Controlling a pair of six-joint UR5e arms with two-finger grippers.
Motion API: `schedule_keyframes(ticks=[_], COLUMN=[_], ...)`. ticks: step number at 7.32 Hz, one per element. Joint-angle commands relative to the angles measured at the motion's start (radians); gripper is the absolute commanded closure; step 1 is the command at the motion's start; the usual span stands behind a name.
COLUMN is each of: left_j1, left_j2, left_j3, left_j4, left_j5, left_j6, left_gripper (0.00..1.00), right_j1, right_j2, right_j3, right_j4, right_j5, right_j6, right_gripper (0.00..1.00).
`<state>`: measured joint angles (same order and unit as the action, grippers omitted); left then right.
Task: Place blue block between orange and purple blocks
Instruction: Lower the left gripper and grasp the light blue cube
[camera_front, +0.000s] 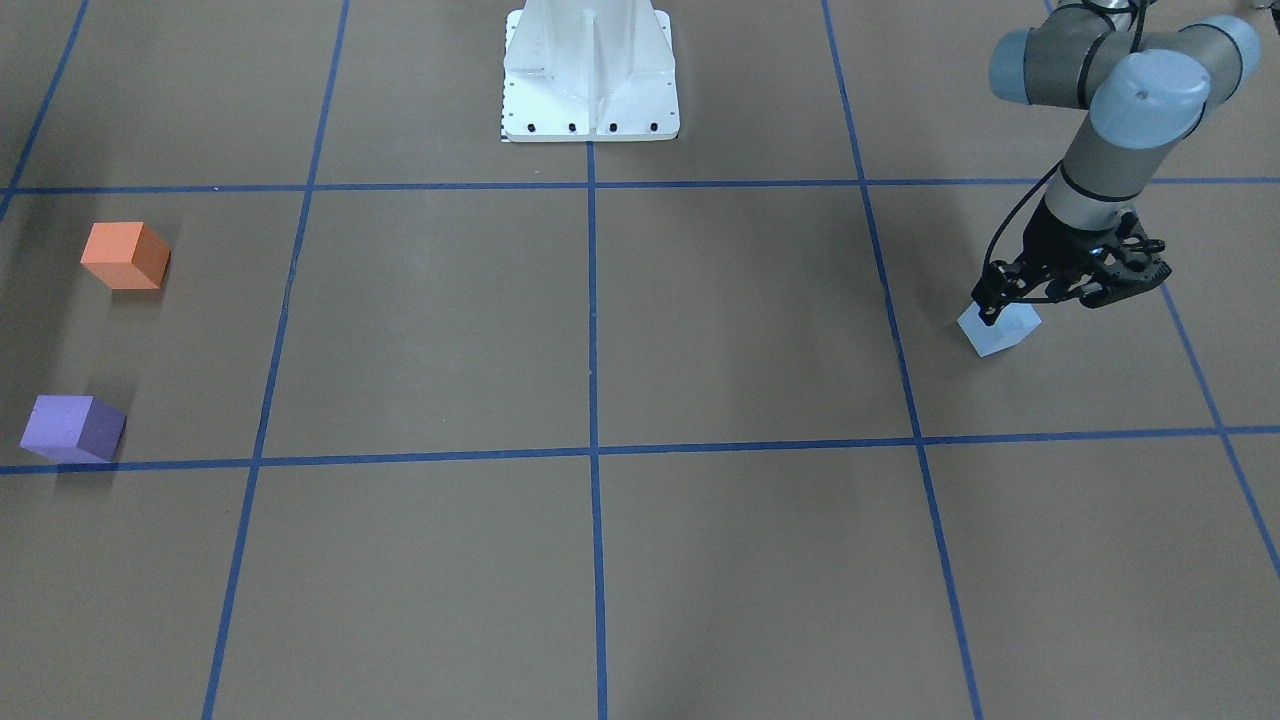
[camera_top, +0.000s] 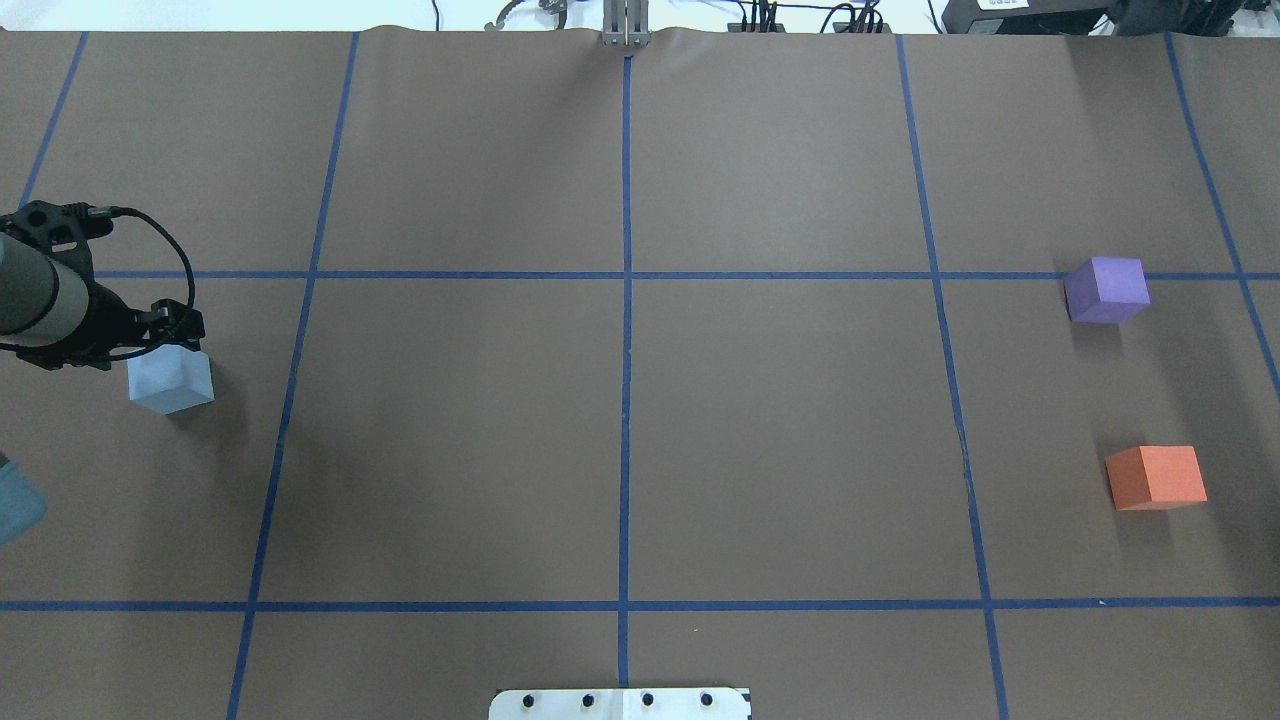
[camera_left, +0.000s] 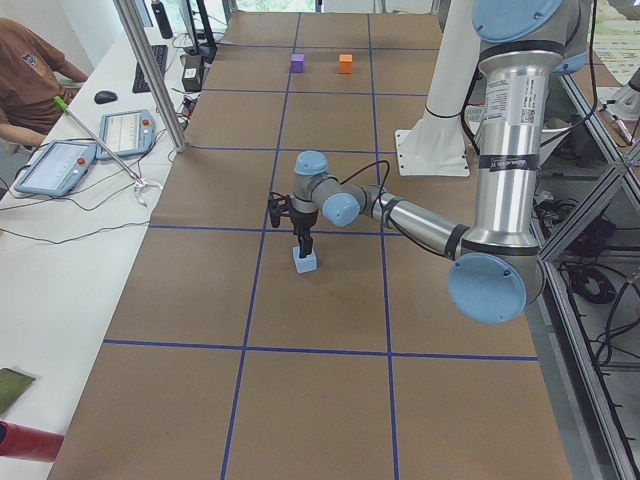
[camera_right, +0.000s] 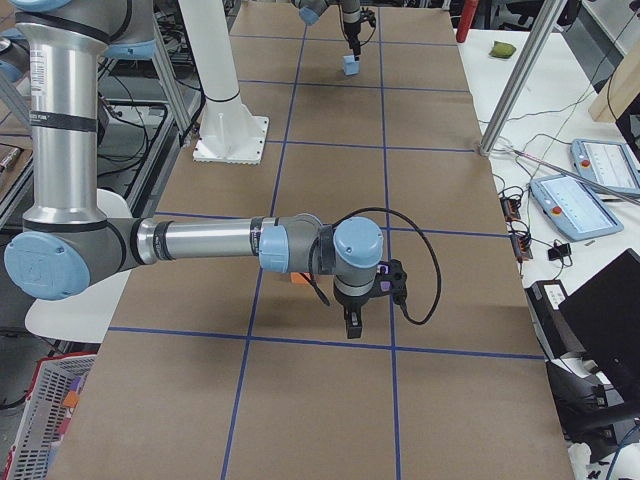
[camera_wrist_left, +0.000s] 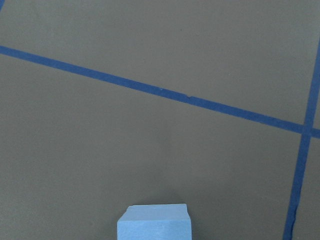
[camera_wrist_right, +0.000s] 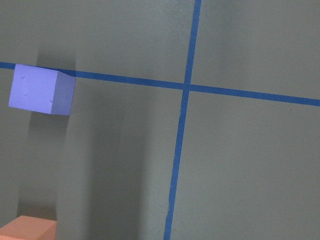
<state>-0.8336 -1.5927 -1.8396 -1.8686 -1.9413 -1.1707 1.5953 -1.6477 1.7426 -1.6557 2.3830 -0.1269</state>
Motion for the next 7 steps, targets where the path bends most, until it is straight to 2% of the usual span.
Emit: schedule_keyframes(ticks=[1,4,5,6,7], left_j1=[0.034,0.051,0.051,0.051,0.051], left_j2=[-0.004,-0.003,-0.001,0.003,0.004], left_j3=[0.032,0.04,0.04,0.042,0.042], left_j4=[-0.001,0.0,0.0,0.0,0.0], left_j5=[0.001,0.002,0.002,0.002,0.002], left_j6=[0.0,0.002,0.005,0.005,0.005], left_gripper=[0.0,0.0,0.08,0.29,0.73], right_j1=[0.0,0.0,0.0,0.0,0.0], right_j2=[0.0,-0.001,0.0,0.0,0.0], right_j3=[0.0,0.001,0.001,0.001,0.001], right_j4=[-0.001,0.0,0.0,-0.001,0.0], right_j5=[-0.004,-0.002,0.001,0.002,0.002], right_j6=[0.0,0.0,0.0,0.0,0.0], right_gripper=[0.0,0.0,0.0,0.0,0.0])
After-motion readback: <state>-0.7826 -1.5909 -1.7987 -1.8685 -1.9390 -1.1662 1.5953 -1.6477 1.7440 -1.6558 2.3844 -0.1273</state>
